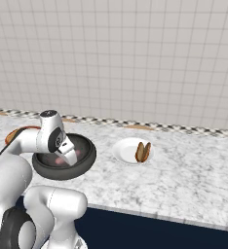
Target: Place one bun and one sausage from the bowl on each plate.
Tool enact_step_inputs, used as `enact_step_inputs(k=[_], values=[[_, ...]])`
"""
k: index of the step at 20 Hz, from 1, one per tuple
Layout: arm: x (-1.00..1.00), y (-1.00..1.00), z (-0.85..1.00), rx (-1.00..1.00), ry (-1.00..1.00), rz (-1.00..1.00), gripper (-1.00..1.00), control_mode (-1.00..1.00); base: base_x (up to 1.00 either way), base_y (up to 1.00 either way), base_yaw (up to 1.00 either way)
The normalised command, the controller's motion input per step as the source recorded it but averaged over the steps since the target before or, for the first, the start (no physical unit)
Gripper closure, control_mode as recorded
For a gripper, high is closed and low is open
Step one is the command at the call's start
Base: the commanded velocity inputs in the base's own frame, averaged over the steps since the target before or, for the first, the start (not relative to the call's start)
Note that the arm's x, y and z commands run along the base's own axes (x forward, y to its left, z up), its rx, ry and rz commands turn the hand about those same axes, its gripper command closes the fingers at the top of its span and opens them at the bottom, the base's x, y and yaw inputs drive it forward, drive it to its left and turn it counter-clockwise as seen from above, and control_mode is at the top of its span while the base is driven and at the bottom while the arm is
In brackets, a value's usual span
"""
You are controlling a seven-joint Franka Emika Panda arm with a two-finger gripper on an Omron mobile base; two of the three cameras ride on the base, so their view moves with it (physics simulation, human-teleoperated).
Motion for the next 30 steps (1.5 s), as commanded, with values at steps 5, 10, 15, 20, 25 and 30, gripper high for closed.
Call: enact_step_inputs(k=[5,10,15,20,25,30], values=[[0.00,0.00,0.00,0.00,0.00,0.00,-1.00,-1.00,0.00,0.00,0.00],[0.00,0.00,0.00,0.00,0.00,0.00,1.00,-1.00,0.00,0.00,0.00],[0.00,0.00,0.00,0.00,0.00,0.00,1.00,-1.00,0.00,0.00,0.00],[0.00,0.00,0.00,0.00,0.00,0.00,1.00,-1.00,0.00,0.00,0.00],[-0.04,0.00,0.00,0.00,-0.03,0.00,1.00,-1.00,0.00,0.00,0.00],[-0.17,-0.01,0.62,0.00,-0.04,0.00,1.00,-1.00,0.00,0.00,0.00]])
